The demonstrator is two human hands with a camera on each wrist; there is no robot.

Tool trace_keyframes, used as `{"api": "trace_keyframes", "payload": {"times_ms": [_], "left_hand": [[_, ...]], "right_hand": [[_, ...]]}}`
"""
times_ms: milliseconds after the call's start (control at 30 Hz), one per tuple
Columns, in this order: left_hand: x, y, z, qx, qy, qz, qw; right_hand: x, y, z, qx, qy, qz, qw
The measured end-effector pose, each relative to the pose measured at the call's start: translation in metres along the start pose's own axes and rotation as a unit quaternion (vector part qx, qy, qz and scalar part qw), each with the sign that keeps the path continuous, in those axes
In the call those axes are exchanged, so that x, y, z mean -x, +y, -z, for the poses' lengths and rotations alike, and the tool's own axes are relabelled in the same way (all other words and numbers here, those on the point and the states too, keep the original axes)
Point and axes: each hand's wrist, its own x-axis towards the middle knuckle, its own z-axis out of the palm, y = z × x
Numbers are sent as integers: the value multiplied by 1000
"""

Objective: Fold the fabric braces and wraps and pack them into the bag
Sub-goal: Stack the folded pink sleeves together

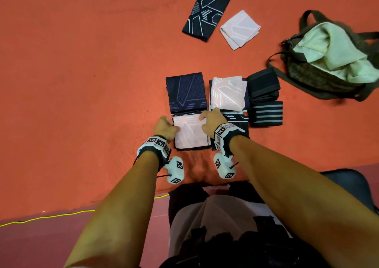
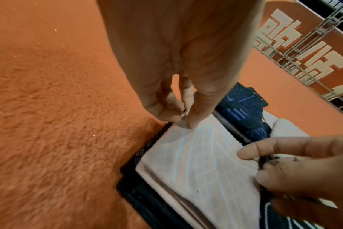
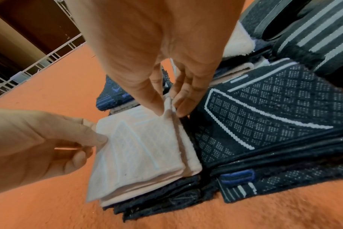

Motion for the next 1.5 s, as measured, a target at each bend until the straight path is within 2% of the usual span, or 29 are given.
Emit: {"api": "trace_keyframes", "payload": {"times_ms": [133, 367, 533, 700, 900, 1167, 1500], "left_hand": [[2, 8, -6, 43, -12, 20, 999], [2, 9, -9, 31, -54, 21, 998], [11, 30, -7, 55, -85, 5, 995], [10, 78, -2, 20, -87, -61, 994], [-5, 143, -9, -35, -42, -110, 992], [-40, 220, -43, -105, -58, -131, 984], [-113, 298, -82, -226, -63, -143, 962]], "right_hand": [[-5, -3, 3, 4, -27, 12, 1000], [-2, -6, 4, -3, -46, 18, 999], [2, -10, 21, -28, -38, 21, 999], [2, -18, 58, -81, -7, 28, 996], [-10, -9, 117, -67, 25, 20, 997], [-44, 22, 187, -46, 58, -8, 997], [-135, 51, 242, -77, 59, -53, 994]]}}
